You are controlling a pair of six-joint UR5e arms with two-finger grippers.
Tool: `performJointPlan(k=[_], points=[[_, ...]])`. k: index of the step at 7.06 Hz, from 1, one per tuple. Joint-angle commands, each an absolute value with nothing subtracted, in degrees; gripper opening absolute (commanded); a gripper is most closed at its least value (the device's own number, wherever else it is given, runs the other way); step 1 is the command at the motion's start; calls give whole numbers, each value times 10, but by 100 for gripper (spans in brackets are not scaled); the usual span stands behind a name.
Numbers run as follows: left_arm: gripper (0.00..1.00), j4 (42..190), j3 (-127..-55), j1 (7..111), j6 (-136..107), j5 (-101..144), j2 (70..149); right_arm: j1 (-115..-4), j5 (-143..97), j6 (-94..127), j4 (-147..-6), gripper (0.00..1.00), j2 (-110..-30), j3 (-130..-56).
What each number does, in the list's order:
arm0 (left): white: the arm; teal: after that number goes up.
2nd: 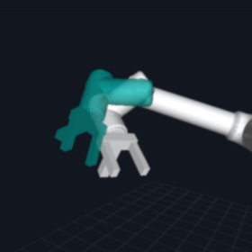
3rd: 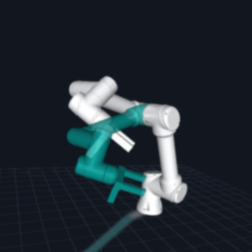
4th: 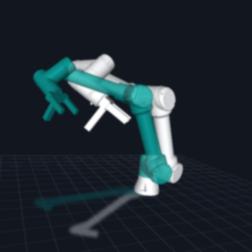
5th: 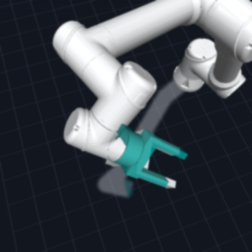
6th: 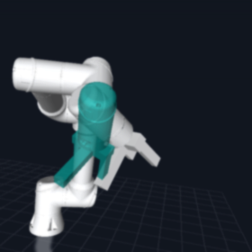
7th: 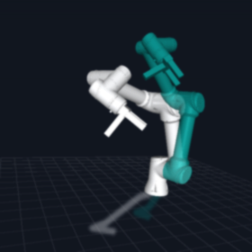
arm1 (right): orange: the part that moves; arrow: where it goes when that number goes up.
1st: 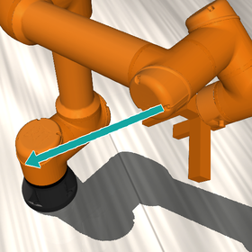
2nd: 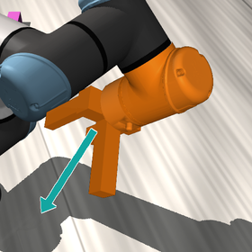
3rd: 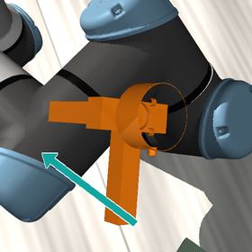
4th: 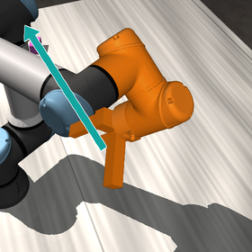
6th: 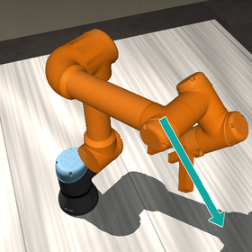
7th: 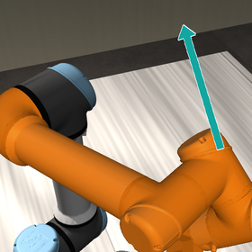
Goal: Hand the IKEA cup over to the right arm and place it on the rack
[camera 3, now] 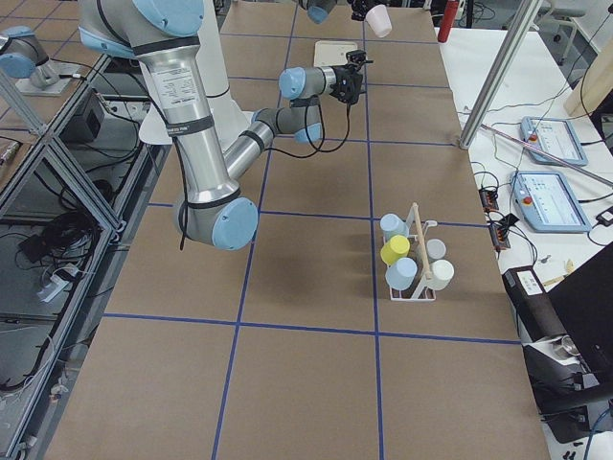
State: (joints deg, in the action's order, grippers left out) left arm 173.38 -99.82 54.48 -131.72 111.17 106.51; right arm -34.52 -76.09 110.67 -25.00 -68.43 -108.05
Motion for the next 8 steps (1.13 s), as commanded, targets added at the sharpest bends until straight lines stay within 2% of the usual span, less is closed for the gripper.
performJointPlan(k=[1, 3, 6, 8], points=[[0, 1834, -982, 495, -1357, 1061, 1070, -338, -761, 1115, -235, 100, -652, -1067], [0, 1914, -962, 390, -1413, 911, 1101, -326, -756, 1125, -216, 100, -639, -1065], [0, 2019, -883, 350, -1485, 826, 1151, -309, -715, 1141, -117, 100, -639, -1019], [0, 2011, -868, 324, -1484, 814, 1183, -303, -710, 1140, -111, 100, -638, -1011]])
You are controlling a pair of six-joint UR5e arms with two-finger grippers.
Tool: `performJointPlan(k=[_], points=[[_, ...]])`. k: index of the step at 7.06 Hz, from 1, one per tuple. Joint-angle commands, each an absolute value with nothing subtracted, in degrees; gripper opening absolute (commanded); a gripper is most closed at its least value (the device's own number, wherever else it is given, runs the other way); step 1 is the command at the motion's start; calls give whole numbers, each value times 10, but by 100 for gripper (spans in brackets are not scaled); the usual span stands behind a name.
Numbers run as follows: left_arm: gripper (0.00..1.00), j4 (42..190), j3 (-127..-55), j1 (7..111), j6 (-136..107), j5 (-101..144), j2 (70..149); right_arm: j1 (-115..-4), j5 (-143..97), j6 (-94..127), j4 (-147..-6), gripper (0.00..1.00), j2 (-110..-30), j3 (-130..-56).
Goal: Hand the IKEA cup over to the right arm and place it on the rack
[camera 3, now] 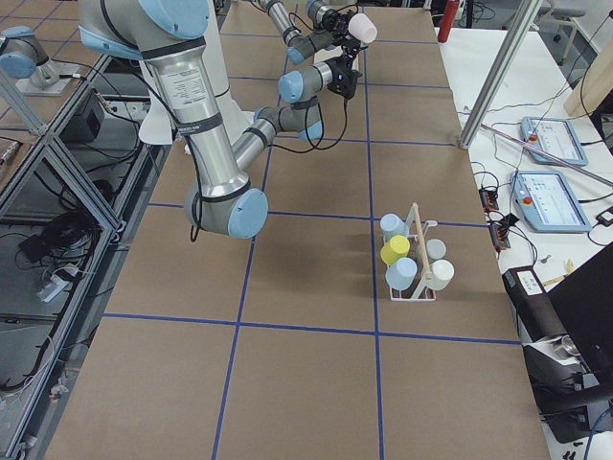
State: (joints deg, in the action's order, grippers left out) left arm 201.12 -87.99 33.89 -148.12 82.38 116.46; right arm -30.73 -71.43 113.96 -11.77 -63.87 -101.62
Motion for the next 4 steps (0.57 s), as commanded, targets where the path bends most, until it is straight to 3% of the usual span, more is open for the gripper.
performJointPlan(k=[1, 4], points=[[0, 2009, -846, 319, -1482, 811, 1202, -301, -709, 1138, -111, 100, -639, -1006], [0, 1997, -800, 312, -1477, 802, 1224, -298, -707, 1101, -114, 100, -640, -1003]])
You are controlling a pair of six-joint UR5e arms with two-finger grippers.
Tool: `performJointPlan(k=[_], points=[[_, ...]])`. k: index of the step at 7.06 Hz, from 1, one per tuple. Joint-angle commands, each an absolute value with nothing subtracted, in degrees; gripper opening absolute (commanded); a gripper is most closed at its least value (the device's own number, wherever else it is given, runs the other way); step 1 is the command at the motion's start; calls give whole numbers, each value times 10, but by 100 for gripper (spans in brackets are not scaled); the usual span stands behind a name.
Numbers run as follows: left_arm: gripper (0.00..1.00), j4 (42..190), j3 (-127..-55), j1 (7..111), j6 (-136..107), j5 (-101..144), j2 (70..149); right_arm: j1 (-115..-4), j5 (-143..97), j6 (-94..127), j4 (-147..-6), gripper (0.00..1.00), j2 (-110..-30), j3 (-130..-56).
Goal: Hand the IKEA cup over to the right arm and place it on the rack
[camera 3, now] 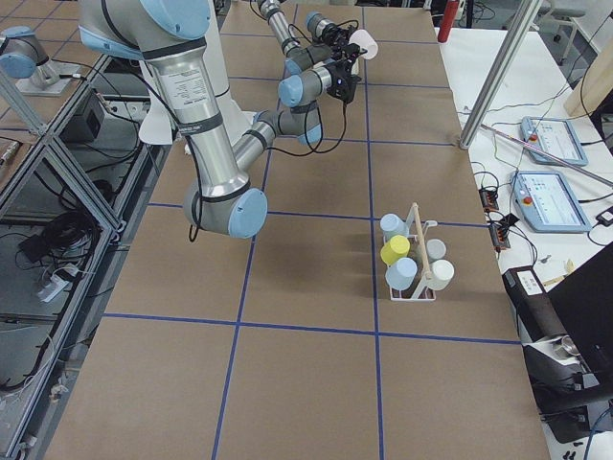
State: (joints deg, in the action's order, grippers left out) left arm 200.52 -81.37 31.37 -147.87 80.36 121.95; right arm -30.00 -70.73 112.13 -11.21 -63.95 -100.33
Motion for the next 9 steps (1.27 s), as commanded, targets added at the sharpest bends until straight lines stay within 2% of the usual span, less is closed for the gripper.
performJointPlan(k=[1, 9], points=[[0, 1979, -800, 313, -1477, 802, 1236, -298, -705, 1096, -116, 100, -639, -1003], [0, 1951, -800, 267, -1457, 763, 1267, -294, -692, 1095, -113, 100, -637, -993]])
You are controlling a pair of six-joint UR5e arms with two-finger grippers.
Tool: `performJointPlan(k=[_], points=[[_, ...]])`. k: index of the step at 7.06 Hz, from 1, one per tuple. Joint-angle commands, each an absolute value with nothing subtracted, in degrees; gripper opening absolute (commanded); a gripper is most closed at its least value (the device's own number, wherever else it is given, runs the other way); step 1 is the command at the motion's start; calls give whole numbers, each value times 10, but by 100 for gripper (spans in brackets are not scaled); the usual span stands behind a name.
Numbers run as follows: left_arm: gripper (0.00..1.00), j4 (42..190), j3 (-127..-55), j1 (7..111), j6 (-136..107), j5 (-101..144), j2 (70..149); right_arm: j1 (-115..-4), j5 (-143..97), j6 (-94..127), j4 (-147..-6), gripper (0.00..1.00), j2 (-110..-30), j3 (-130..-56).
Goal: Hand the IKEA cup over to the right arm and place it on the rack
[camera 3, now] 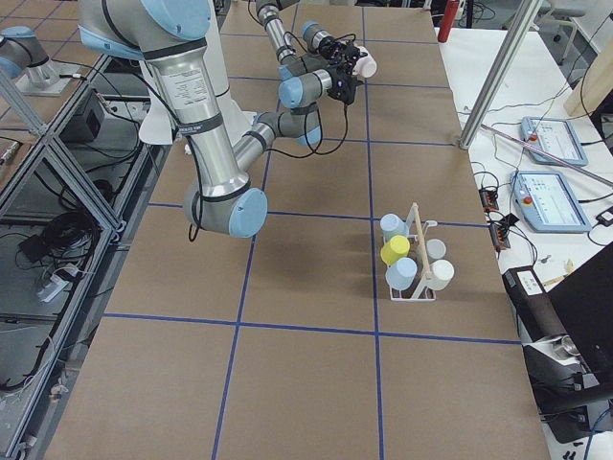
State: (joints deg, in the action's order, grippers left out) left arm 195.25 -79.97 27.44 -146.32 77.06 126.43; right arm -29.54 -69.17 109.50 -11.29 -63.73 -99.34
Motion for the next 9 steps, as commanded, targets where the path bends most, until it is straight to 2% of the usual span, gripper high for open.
performJointPlan(k=[1, 8, 9], points=[[0, 1951, -800, 265, -1457, 760, 1272, -294, -692, 1095, -112, 100, -637, -993], [0, 1940, -804, 245, -1457, 746, 1282, -294, -692, 1096, -112, 99, -635, -994], [0, 1940, -804, 245, -1457, 746, 1282, -294, -691, 1099, -112, 73, -634, -995]])
